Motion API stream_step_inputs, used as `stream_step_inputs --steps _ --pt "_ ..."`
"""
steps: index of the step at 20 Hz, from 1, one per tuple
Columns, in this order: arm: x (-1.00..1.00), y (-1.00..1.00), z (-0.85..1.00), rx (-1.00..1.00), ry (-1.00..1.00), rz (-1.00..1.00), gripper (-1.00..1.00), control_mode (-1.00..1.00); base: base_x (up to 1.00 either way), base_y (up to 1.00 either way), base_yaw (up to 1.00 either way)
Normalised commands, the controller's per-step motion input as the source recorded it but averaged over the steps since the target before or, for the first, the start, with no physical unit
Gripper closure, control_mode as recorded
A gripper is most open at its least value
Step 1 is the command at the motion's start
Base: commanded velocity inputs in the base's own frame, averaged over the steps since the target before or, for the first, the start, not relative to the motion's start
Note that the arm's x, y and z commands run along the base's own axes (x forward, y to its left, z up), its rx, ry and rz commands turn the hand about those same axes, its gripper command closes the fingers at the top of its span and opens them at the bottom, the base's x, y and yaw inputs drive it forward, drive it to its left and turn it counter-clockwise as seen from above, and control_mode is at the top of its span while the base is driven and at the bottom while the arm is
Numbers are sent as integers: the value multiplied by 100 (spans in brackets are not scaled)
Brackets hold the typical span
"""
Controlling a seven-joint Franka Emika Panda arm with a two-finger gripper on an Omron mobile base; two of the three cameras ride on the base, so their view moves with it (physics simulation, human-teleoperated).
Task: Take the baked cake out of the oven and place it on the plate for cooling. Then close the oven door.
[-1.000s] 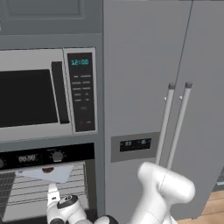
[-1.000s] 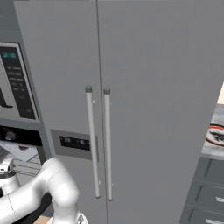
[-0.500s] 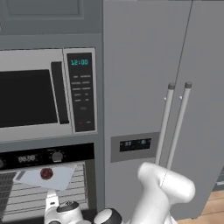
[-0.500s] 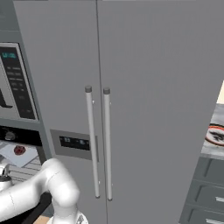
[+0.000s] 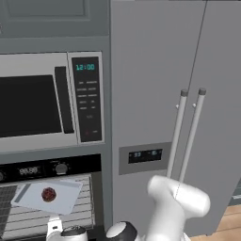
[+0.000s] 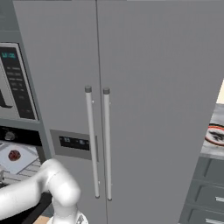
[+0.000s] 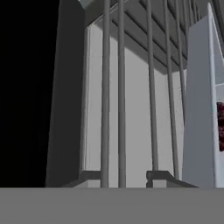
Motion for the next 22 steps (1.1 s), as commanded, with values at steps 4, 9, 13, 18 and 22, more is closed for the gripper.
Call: stream_step_inputs --steps 4,9,13,18,22 --pt "-82 28 -18 0 5 0 100 -100 0 0 0" --pt "-87 29 -19 0 3 0 100 -100 0 0 0" --pt "-88 29 -12 0 3 0 100 -100 0 0 0" --pt "-49 14 37 0 0 -4 -100 -100 0 0 0" --pt "-57 1 47 0 0 -5 -100 -100 0 0 0"
